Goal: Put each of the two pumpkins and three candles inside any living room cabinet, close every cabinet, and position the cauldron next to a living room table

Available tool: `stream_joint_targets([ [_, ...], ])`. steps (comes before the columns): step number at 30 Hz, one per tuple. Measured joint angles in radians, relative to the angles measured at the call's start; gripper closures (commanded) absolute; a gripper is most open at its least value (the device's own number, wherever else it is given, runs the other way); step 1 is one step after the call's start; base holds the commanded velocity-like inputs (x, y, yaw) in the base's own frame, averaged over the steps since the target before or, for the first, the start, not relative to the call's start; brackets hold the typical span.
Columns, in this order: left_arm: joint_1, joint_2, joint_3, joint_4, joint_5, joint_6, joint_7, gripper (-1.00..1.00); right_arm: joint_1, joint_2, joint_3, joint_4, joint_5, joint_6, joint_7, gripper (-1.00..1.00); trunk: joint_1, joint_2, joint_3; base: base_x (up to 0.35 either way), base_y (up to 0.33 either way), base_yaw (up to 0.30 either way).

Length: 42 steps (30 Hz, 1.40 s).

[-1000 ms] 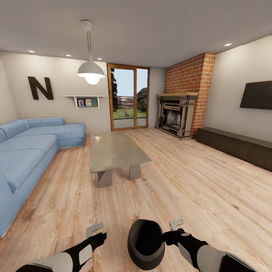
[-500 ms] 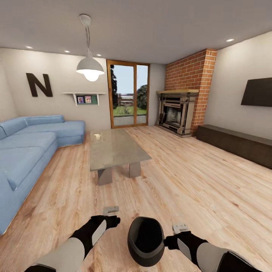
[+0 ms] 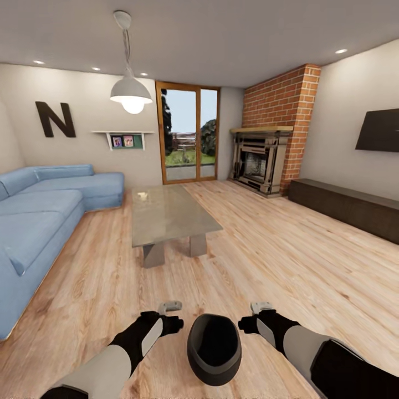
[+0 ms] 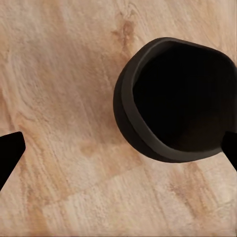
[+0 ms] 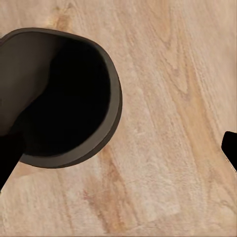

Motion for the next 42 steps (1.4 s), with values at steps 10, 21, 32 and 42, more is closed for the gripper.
stream_joint_targets([
  [10, 0.0, -0.016, -0.056, 0.03, 0.0, -0.001, -0.044, -1.0, -0.012, 0.004, -0.003, 0.001, -0.002, 0.001, 0.004, -1.0, 0.034, -0.063, -0.044, 0.0, 0.0, 0.0],
  [21, 0.0, -0.023, -0.146, 0.029, 0.005, -0.071, -0.069, -1.0, -0.01, 0.016, 0.001, 0.001, 0.0, 0.0, 0.004, -1.0, 0.073, -0.133, -0.094, 0.0, 0.0, 0.0],
  [32, 0.0, -0.023, -0.149, 0.029, 0.004, -0.082, -0.07, -1.0, -0.007, 0.02, 0.001, 0.001, 0.001, 0.0, 0.006, -1.0, 0.073, -0.133, -0.111, 0.058, 0.0, 0.0],
  [42, 0.0, -0.023, -0.15, 0.029, 0.005, -0.082, -0.07, -1.0, -0.005, 0.025, 0.001, 0.001, 0.001, 0.0, 0.006, -1.0, 0.072, -0.133, -0.127, 0.314, 0.021, 0.0],
])
